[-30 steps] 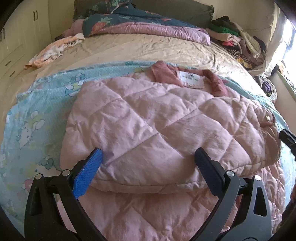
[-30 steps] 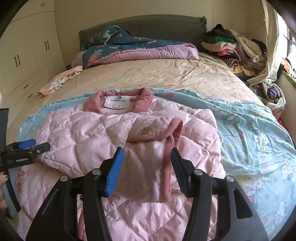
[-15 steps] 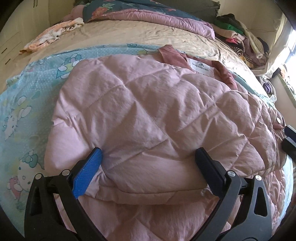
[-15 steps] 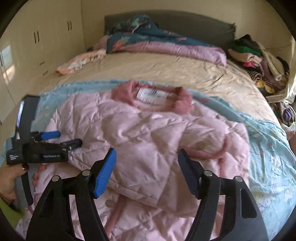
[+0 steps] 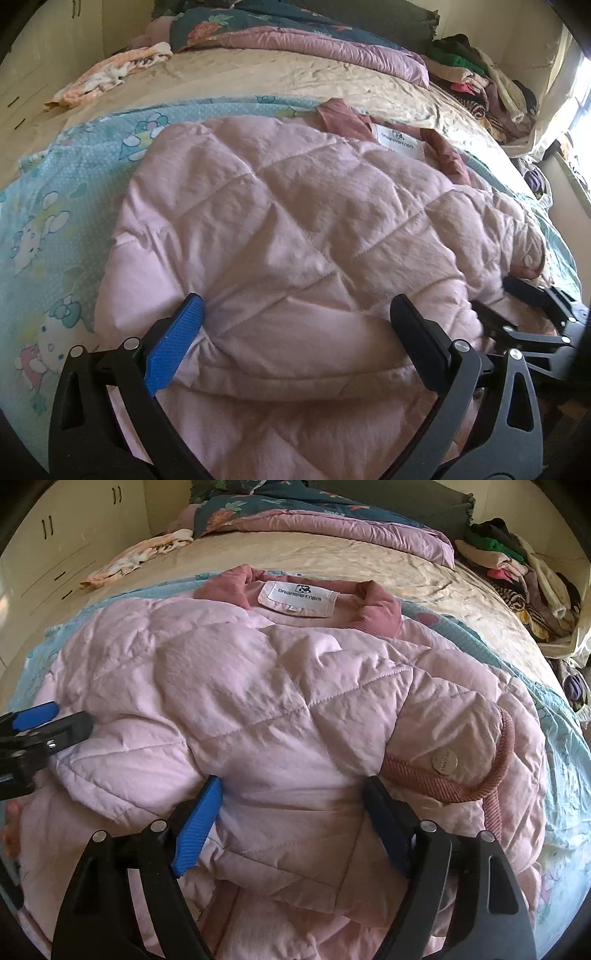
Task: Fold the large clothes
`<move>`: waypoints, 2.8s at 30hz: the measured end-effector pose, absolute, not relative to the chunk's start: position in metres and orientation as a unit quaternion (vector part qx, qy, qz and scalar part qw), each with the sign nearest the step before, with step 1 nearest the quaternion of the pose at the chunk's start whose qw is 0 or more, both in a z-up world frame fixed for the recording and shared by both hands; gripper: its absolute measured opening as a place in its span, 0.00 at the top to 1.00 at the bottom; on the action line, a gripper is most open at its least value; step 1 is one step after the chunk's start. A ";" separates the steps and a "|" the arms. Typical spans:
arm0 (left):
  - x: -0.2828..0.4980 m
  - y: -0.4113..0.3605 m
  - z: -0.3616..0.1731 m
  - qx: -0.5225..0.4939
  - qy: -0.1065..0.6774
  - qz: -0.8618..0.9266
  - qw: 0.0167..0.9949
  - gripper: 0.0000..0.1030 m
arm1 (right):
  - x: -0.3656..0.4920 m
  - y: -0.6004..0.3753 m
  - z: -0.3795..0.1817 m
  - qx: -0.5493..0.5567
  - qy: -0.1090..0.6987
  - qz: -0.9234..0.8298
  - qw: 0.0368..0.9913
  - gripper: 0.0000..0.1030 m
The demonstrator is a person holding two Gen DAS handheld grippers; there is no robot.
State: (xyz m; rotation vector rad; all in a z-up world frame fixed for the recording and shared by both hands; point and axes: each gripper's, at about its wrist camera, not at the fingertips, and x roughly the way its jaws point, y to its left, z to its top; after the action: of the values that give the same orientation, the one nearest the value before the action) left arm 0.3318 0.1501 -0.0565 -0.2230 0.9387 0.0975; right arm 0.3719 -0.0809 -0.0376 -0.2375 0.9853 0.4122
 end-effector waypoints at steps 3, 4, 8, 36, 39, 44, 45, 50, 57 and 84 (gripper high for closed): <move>0.321 0.147 -0.050 -0.105 0.443 0.056 0.889 0.08 | 0.372 -0.083 -0.039 -0.106 0.466 0.196 0.856 0.24; 0.320 0.146 -0.048 -0.104 0.441 0.057 0.890 0.08 | 0.373 -0.083 -0.039 -0.104 0.465 0.195 0.857 0.24; 0.307 0.145 -0.038 -0.116 0.436 0.060 0.890 0.08 | 0.373 -0.083 -0.037 -0.097 0.465 0.186 0.860 0.24; 0.228 0.127 0.001 -0.146 0.411 0.025 0.900 0.08 | 0.275 -0.141 0.032 -0.013 0.418 0.190 0.888 0.07; 0.221 0.125 0.008 -0.147 0.405 0.023 0.902 0.08 | 0.266 -0.147 0.043 -0.011 0.408 0.189 0.893 0.06; 0.211 0.122 0.019 -0.150 0.395 0.020 0.906 0.08 | 0.249 -0.155 0.060 -0.006 0.395 0.187 0.899 0.06; 0.209 0.122 0.022 -0.150 0.393 0.020 0.907 0.08 | 0.244 -0.158 0.064 -0.005 0.392 0.187 0.900 0.06; 0.198 0.118 0.035 -0.145 0.380 0.019 0.913 0.08 | 0.229 -0.166 0.079 0.005 0.377 0.191 0.906 0.06; 0.181 0.110 0.051 -0.135 0.362 0.015 0.922 0.08 | 0.206 -0.176 0.101 0.014 0.353 0.192 0.916 0.04; 0.131 0.087 0.048 -0.110 0.344 0.002 0.932 0.08 | 0.146 -0.197 0.125 0.007 0.308 0.193 0.932 0.04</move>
State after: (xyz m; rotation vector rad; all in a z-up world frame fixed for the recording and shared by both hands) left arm 0.1305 0.0867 0.0484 -0.2244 0.7047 0.0049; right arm 0.1456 -0.1974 0.1245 0.0141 0.6304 0.3943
